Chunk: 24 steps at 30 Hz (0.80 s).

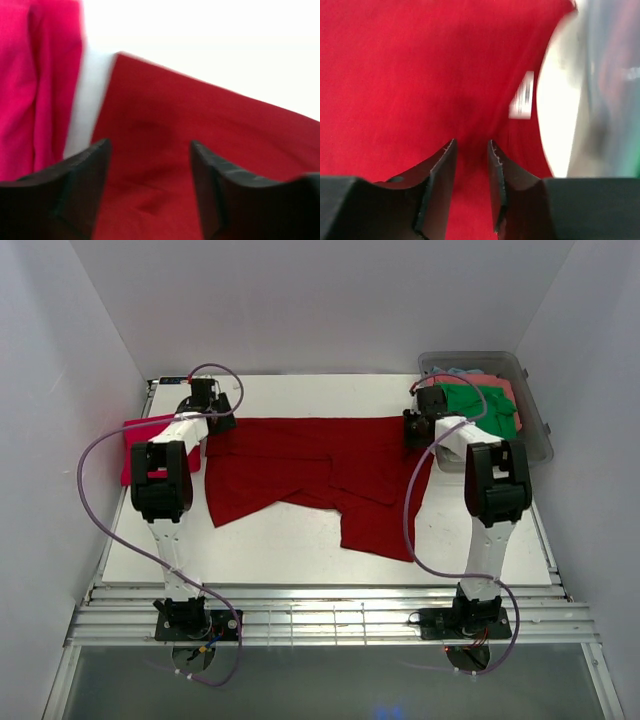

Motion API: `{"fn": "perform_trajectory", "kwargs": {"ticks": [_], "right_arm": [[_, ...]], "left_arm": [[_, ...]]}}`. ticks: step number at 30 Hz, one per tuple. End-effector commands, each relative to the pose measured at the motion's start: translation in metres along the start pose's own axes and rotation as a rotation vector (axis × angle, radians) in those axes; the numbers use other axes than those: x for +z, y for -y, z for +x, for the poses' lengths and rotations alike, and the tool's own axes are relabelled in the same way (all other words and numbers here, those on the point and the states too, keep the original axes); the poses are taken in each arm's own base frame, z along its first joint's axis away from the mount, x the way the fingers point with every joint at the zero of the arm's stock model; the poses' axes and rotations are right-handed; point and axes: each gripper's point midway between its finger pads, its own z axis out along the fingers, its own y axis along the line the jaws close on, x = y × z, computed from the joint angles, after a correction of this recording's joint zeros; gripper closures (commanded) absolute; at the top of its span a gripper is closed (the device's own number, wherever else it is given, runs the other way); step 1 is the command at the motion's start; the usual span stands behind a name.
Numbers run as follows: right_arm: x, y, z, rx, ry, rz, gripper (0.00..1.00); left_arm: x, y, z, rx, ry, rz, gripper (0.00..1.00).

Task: Fold and stack the t-shirts
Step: Fold the tshirt

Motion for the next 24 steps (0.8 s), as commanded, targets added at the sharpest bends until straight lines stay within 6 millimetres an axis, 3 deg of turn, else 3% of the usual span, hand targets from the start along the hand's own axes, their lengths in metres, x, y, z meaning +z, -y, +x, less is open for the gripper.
{"fn": "perform_trajectory", "kwargs": {"ticks": [1, 2, 3, 4, 5, 6, 8, 10, 11, 13, 15, 18, 24], "right_arm": [[-0.076, -0.005, -0.075, -0.072, 0.289, -0.038, 0.62], [-0.088, -0.007, -0.08, -0.078, 0.31, -0.044, 0.59], [-0.112, -0.009, -0.089, -0.08, 0.35, -0.053, 0.59], [-0.119, -0.011, -0.077, -0.081, 0.32, -0.061, 0.59], [-0.126, -0.015, -0.071, -0.071, 0.307, -0.068, 0.59], [-0.145, -0.019, -0.07, -0.067, 0.321, -0.08, 0.59], [-0.149, -0.03, -0.033, -0.047, 0.219, -0.104, 0.59], [-0.164, -0.037, -0.009, -0.031, 0.181, -0.121, 0.6], [-0.16, -0.047, 0.021, -0.021, 0.119, -0.136, 0.6], [-0.171, -0.055, 0.042, -0.005, 0.109, -0.138, 0.6], [-0.176, -0.066, 0.077, -0.023, 0.046, -0.136, 0.6], [-0.188, -0.074, 0.111, -0.009, -0.002, -0.127, 0.6], [-0.208, -0.082, 0.141, 0.034, -0.01, -0.147, 0.6]], "left_arm": [[-0.102, 0.053, -0.102, 0.037, 0.311, 0.118, 0.22], [-0.115, 0.052, -0.106, 0.039, 0.332, 0.105, 0.17], [-0.144, 0.052, -0.117, 0.037, 0.378, 0.115, 0.16], [-0.155, 0.054, -0.111, 0.05, 0.38, 0.114, 0.14], [-0.153, 0.046, -0.088, 0.067, 0.338, 0.086, 0.13], [-0.159, 0.04, -0.079, 0.075, 0.321, 0.056, 0.13], [-0.159, 0.018, -0.035, 0.1, 0.169, -0.022, 0.15], [-0.153, -0.007, 0.012, 0.131, 0.009, -0.121, 0.2], [-0.148, -0.021, 0.041, 0.143, -0.067, -0.164, 0.21], [-0.151, -0.043, 0.075, 0.138, -0.154, -0.258, 0.23], [-0.154, -0.061, 0.11, 0.143, -0.229, -0.312, 0.23], [-0.163, -0.074, 0.139, 0.136, -0.288, -0.339, 0.23], [-0.175, -0.073, 0.171, 0.108, -0.368, -0.294, 0.23]]}}
